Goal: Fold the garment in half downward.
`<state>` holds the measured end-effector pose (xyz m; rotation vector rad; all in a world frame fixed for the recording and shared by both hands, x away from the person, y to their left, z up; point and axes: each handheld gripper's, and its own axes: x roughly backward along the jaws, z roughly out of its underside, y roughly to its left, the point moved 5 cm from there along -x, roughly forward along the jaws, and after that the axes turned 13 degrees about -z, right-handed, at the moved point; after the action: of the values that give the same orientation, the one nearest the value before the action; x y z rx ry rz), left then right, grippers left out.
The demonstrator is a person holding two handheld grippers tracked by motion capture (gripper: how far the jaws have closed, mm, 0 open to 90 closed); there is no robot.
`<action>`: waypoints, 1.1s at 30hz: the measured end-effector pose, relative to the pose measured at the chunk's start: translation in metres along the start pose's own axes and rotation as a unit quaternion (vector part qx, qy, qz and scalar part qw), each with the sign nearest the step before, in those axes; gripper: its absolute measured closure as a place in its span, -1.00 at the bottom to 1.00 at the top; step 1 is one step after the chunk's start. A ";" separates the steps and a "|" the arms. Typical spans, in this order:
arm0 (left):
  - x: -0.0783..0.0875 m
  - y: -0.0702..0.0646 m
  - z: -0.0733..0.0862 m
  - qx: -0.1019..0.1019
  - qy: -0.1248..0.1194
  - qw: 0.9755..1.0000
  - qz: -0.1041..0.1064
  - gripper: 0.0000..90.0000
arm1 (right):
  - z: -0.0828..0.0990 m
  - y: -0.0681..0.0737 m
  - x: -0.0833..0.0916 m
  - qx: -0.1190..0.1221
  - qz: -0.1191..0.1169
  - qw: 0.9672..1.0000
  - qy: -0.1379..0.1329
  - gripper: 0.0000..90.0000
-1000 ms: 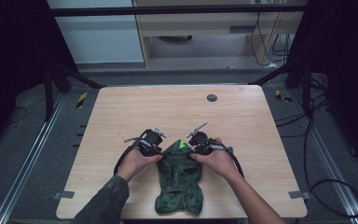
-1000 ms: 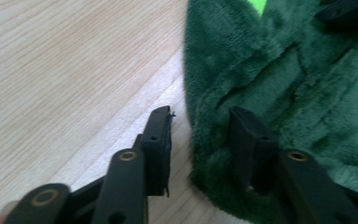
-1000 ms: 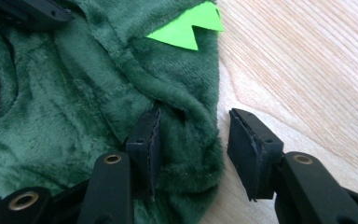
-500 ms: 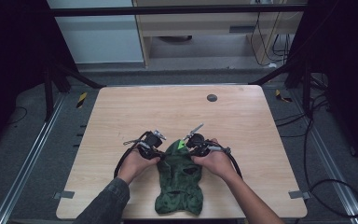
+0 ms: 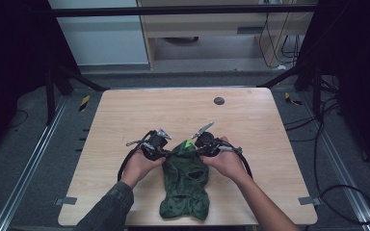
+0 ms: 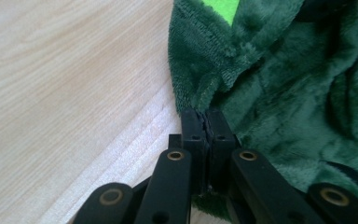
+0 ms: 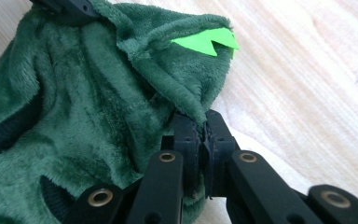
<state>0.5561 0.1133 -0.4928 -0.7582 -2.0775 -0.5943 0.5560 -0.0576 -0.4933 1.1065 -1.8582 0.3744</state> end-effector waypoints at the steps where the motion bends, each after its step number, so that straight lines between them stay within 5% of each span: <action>1: 0.001 0.000 -0.001 0.000 -0.001 1.000 -0.002 0.97 | -0.001 0.000 0.002 0.002 0.001 1.000 0.000 0.91; 33: 0.025 0.017 -0.025 0.006 -0.043 0.998 -0.040 0.96 | -0.033 -0.010 0.023 0.043 0.036 0.998 -0.021 0.92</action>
<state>0.5696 0.1174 -0.4558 -0.7068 -2.1978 -0.6016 0.5778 -0.0543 -0.4580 1.1149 -1.9386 0.4795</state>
